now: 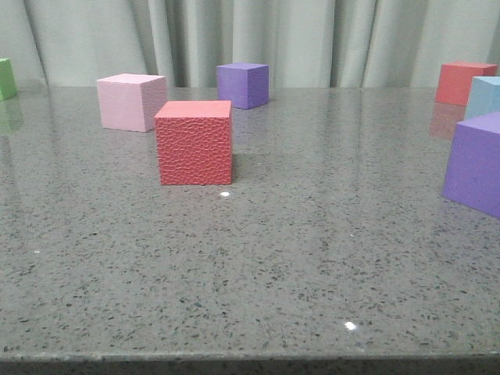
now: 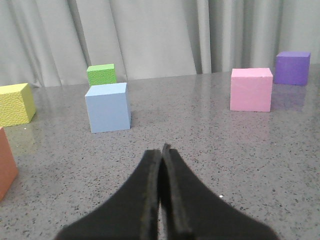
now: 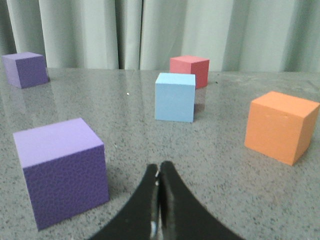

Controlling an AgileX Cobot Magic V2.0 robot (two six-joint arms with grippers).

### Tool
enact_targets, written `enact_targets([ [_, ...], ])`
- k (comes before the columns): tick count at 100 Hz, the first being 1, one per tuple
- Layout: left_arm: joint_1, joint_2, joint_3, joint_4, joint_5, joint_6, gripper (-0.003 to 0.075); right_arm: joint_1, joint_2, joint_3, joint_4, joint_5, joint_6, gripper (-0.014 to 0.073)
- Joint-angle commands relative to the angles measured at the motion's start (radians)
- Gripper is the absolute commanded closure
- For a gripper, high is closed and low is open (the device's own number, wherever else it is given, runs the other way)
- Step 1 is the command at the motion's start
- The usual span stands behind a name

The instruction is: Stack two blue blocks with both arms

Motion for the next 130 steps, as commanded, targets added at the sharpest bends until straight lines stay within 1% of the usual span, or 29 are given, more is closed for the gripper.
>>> enact_targets([
  [1, 0.000, -0.032, -0.001, -0.005, -0.125, -0.006, 0.0739, -0.008, -0.011, -0.021, -0.008, -0.133, -0.004, 0.0660],
  [7, 0.000, -0.030, -0.020, -0.011, -0.121, -0.006, 0.0739, -0.008, -0.011, -0.029, 0.003, -0.143, -0.004, 0.0660],
  [12, 0.000, -0.028, -0.044, -0.015, -0.102, -0.006, 0.0739, -0.008, -0.010, -0.047, 0.019, -0.122, -0.003, 0.0655],
  [32, 0.000, 0.028, -0.181, -0.017, 0.008, -0.006, 0.0739, -0.008, 0.063, -0.178, 0.045, 0.050, 0.015, 0.0652],
  [49, 0.000, 0.137, -0.300, -0.017, 0.031, -0.006, 0.0739, -0.008, 0.166, -0.290, 0.045, 0.123, 0.015, 0.0652],
  [69, 0.000, 0.301, -0.467, -0.022, 0.144, -0.006, 0.0739, -0.008, 0.288, -0.411, 0.045, 0.195, 0.015, 0.0652],
  [76, 0.000, 0.347, -0.507, -0.022, 0.154, -0.006, 0.0739, -0.008, 0.315, -0.438, 0.045, 0.203, 0.014, 0.0652],
  [94, 0.000, 0.399, -0.517, -0.019, 0.106, -0.006, 0.0739, -0.008, 0.319, -0.433, 0.047, 0.176, 0.014, 0.0652],
  [108, 0.001, 0.417, -0.517, 0.061, 0.106, -0.002, 0.0739, -0.008, 0.322, -0.445, 0.047, 0.174, 0.014, 0.0652],
  [121, 0.007, 0.430, -0.519, 0.059, 0.101, -0.011, 0.0739, -0.008, 0.352, -0.486, 0.046, 0.206, 0.014, 0.0652],
  [130, 0.026, 0.451, -0.537, 0.059, 0.098, -0.060, 0.0739, -0.008, 0.396, -0.529, 0.038, 0.242, 0.014, 0.0652],
])
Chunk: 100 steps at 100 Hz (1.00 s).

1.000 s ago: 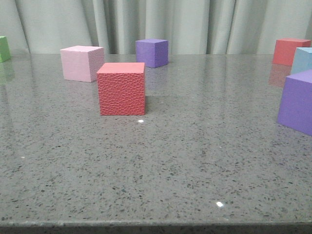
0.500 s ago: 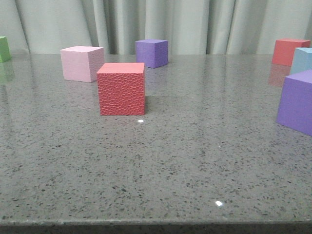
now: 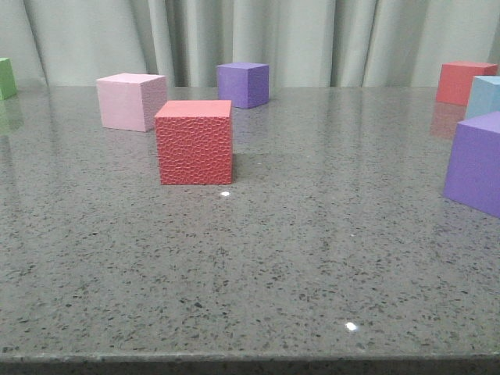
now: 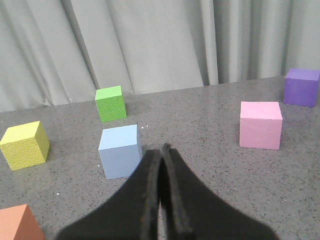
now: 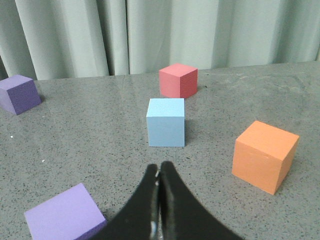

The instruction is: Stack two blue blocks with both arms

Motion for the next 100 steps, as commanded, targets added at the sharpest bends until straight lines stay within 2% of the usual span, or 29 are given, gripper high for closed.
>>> enact_targets([
  [1, 0.022, 0.033, -0.051, 0.002, -0.093, -0.050, 0.0739, -0.008, 0.057, -0.074, -0.017, -0.035, -0.001, 0.0652],
  [15, 0.099, 0.104, -0.100, 0.002, -0.075, -0.066, 0.0738, -0.008, 0.157, -0.151, -0.040, 0.032, -0.001, 0.0644],
  [22, 0.141, 0.149, -0.135, -0.003, -0.034, -0.068, 0.0716, -0.008, 0.210, -0.189, -0.040, 0.062, -0.001, 0.0601],
  [29, 0.162, 0.184, -0.162, -0.004, -0.021, -0.068, 0.0627, -0.008, 0.255, -0.218, -0.040, 0.074, -0.001, 0.0503],
  [41, 0.165, 0.214, -0.196, -0.007, -0.021, -0.068, 0.0376, -0.008, 0.311, -0.250, -0.040, 0.072, -0.001, 0.0291],
  [46, 0.165, 0.218, -0.204, -0.007, -0.025, -0.068, 0.0302, -0.008, 0.326, -0.264, -0.040, 0.075, -0.001, 0.0209],
  [51, 0.165, 0.219, -0.208, -0.007, -0.029, -0.068, 0.0261, -0.008, 0.338, -0.275, -0.040, 0.075, -0.001, 0.0160],
  [56, 0.165, 0.219, -0.208, -0.007, -0.033, -0.068, 0.0254, -0.008, 0.348, -0.278, -0.040, 0.068, -0.001, 0.0135],
  [76, 0.165, 0.219, -0.206, -0.007, -0.049, -0.068, 0.0259, -0.008, 0.353, -0.278, -0.040, 0.002, -0.001, 0.0138],
  [92, 0.165, 0.219, -0.206, -0.007, -0.049, -0.068, 0.0259, -0.008, 0.450, -0.407, -0.023, 0.116, 0.000, 0.0130],
  [100, 0.165, 0.219, -0.206, -0.007, -0.049, -0.068, 0.0259, -0.008, 0.534, -0.492, -0.007, 0.169, 0.000, 0.0071],
])
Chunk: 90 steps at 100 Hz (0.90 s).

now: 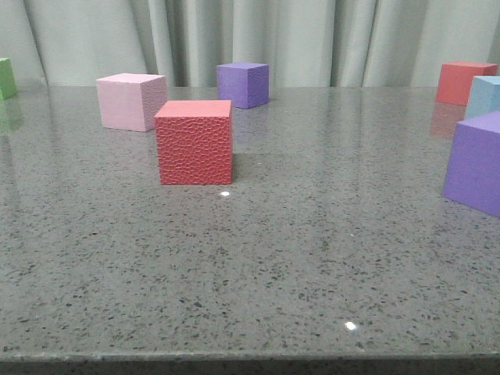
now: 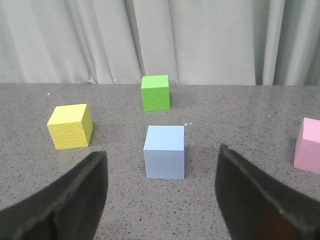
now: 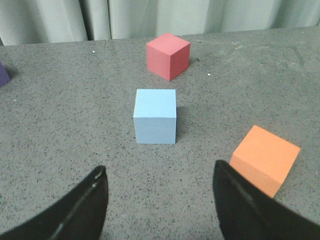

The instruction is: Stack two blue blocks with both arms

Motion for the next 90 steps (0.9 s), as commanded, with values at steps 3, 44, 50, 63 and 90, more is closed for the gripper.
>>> enact_targets([
  [3, 0.001, 0.004, -0.038, -0.007, -0.087, -0.011, 0.0258, -0.008, 0.105, -0.143, 0.013, 0.009, -0.002, 0.0043],
  [44, -0.020, 0.004, -0.038, -0.007, -0.093, -0.011, 0.0258, -0.008, 0.526, -0.554, 0.032, 0.299, -0.003, -0.0059],
  [50, -0.020, 0.004, -0.038, -0.007, -0.093, -0.011, 0.0258, -0.008, 0.577, -0.611, 0.035, 0.337, -0.003, -0.0059],
  [63, -0.020, 0.004, -0.038, -0.007, -0.093, -0.011, 0.0258, -0.008, 0.682, -0.721, 0.035, 0.422, -0.013, -0.0059],
  [90, -0.020, 0.004, -0.038, -0.007, -0.093, -0.011, 0.0258, -0.013, 0.855, -0.888, 0.035, 0.540, -0.052, -0.0059],
])
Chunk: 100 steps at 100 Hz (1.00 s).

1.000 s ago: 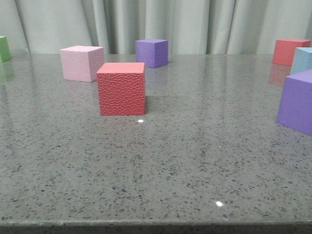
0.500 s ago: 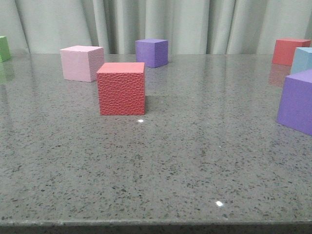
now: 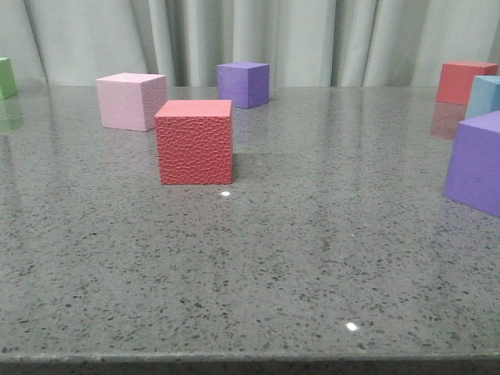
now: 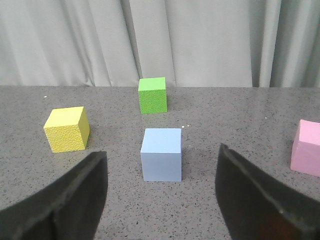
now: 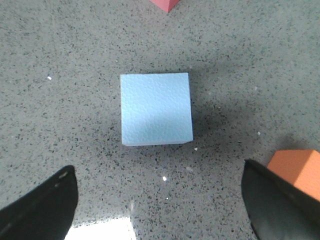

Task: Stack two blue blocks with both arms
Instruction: 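Lower the right gripper over the light blue cube and close on it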

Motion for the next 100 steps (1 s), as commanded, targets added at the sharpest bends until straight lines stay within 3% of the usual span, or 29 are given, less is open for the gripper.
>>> enact_targets([
  [1, -0.007, 0.004, -0.038, -0.007, -0.086, -0.009, 0.0258, -0.013, 0.007, -0.081, -0.012, 0.006, -0.022, -0.0059],
  [27, -0.007, 0.004, -0.038, -0.007, -0.086, -0.009, 0.0258, -0.069, 0.108, -0.146, 0.106, 0.021, -0.073, -0.0059],
  [100, -0.007, 0.004, -0.038, -0.007, -0.086, -0.009, 0.0258, -0.083, 0.292, -0.251, 0.142, -0.019, -0.085, -0.0059],
])
